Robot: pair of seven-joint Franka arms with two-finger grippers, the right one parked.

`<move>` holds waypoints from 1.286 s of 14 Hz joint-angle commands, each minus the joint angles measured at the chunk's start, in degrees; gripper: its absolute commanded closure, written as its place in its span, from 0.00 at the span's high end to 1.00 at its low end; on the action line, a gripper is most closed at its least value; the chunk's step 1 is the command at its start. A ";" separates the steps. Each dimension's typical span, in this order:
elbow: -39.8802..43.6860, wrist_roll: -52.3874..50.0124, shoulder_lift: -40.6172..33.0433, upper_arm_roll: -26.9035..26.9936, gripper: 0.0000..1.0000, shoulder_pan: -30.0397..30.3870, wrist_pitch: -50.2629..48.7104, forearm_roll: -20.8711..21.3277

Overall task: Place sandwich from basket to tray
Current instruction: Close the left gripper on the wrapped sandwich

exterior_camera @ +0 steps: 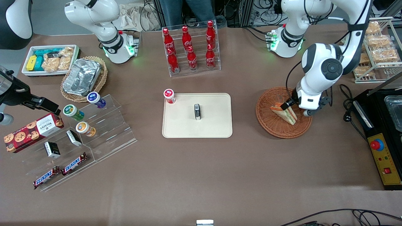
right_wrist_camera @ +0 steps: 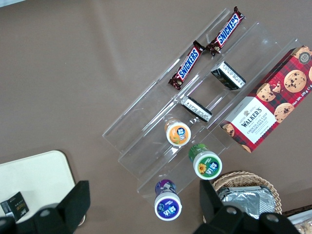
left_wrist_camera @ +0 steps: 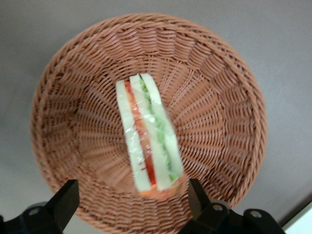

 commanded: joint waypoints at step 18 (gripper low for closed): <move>19.10 -1.26 2.11 0.49 0.00 -2.16 -20.89 1.40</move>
